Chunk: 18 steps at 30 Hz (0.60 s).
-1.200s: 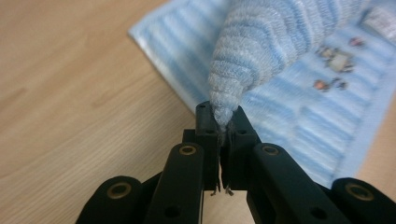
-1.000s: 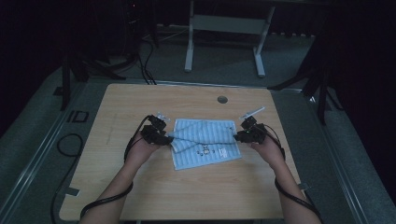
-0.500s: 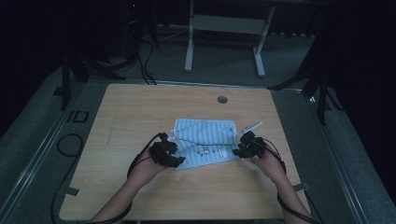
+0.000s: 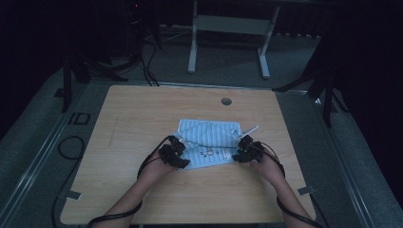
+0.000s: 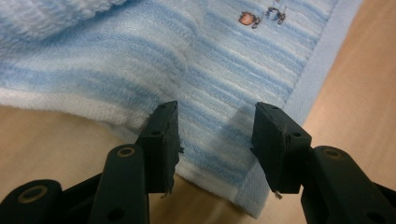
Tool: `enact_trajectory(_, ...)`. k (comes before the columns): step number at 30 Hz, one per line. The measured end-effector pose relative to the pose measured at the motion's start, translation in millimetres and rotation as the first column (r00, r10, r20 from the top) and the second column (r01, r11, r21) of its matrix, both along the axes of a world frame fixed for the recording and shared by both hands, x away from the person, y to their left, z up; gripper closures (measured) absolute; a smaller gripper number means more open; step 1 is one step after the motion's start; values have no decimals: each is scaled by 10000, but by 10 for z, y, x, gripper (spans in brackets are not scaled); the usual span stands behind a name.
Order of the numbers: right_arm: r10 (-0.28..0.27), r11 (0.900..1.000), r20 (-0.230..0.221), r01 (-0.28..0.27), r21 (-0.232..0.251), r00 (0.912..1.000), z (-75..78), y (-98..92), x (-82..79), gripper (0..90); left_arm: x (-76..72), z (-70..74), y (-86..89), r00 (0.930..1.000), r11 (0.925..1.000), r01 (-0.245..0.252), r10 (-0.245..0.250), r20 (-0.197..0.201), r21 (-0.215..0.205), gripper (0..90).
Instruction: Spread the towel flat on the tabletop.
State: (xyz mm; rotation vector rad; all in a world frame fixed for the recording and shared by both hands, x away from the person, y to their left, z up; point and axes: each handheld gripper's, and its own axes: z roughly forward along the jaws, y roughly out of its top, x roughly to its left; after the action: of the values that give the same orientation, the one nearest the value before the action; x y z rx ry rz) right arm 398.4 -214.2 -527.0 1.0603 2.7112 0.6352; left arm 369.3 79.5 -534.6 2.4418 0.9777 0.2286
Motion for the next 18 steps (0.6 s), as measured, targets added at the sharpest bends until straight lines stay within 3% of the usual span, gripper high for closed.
enact_trajectory(10,-499,9986,-55,500,182,9987,-7,-57,200,591,294,-3,-57,9997,9998,-217,217,105,47,490)
enact_trajectory(13,-862,9958,-212,868,290,9961,16,-71,280,572,419,25,-88,9996,9997,-185,188,-186,189,459)
enact_trajectory(15,-783,9943,-203,795,709,9967,81,-75,249,573,369,83,-115,9997,9998,173,-171,-152,139,447)
enact_trajectory(18,-620,9956,221,602,724,9978,182,-100,192,572,217,165,-167,9974,9974,704,-702,145,-133,442)
